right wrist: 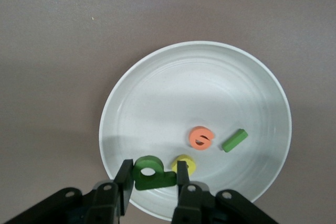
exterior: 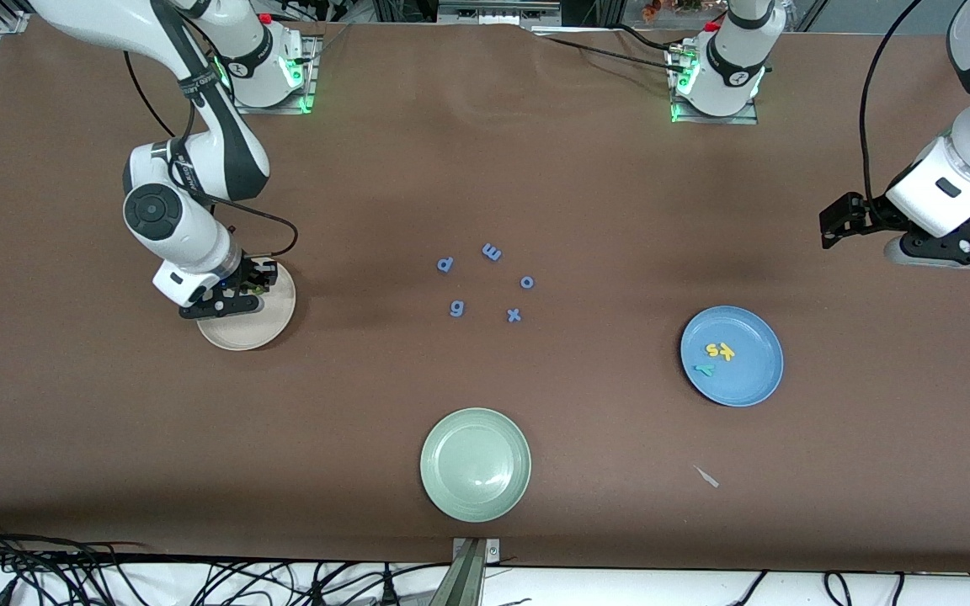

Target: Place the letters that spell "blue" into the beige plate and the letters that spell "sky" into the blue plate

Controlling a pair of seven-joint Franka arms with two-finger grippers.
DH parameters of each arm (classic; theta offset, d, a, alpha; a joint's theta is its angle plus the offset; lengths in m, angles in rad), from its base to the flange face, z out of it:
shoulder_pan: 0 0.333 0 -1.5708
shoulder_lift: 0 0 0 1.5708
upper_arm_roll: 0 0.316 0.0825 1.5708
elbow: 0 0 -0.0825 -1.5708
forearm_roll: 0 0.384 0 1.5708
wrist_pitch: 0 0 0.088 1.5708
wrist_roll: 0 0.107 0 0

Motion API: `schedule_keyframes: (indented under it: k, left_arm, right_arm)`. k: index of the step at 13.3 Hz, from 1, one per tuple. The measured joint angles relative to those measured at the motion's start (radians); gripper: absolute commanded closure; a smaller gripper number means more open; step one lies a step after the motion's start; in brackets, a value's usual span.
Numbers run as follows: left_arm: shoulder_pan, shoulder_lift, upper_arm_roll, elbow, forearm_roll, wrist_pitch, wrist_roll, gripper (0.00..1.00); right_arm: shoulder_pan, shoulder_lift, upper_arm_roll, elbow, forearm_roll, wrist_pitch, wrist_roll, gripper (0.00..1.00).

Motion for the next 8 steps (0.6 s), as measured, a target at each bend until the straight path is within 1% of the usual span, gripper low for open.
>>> schedule_keyframes:
  k: [2, 3, 8]
  left_arm:
    - [0.0, 0.0, 0.0, 0.0, 0.0, 0.0, 0.0, 0.0]
    - [0.0, 0.0, 0.0, 0.0, 0.0, 0.0, 0.0, 0.0]
    - [0.0, 0.0, 0.0, 0.0, 0.0, -0.001, 0.0, 0.0]
  right_arm:
    - [0.0, 0.0, 0.0, 0.0, 0.002, 0.001, 0.003, 0.06]
    - [0.0, 0.0, 0.0, 0.0, 0.002, 0.002, 0.004, 0.01]
    - [0.0, 0.0, 0.0, 0.009, 0.003, 0.003, 0.005, 0.0]
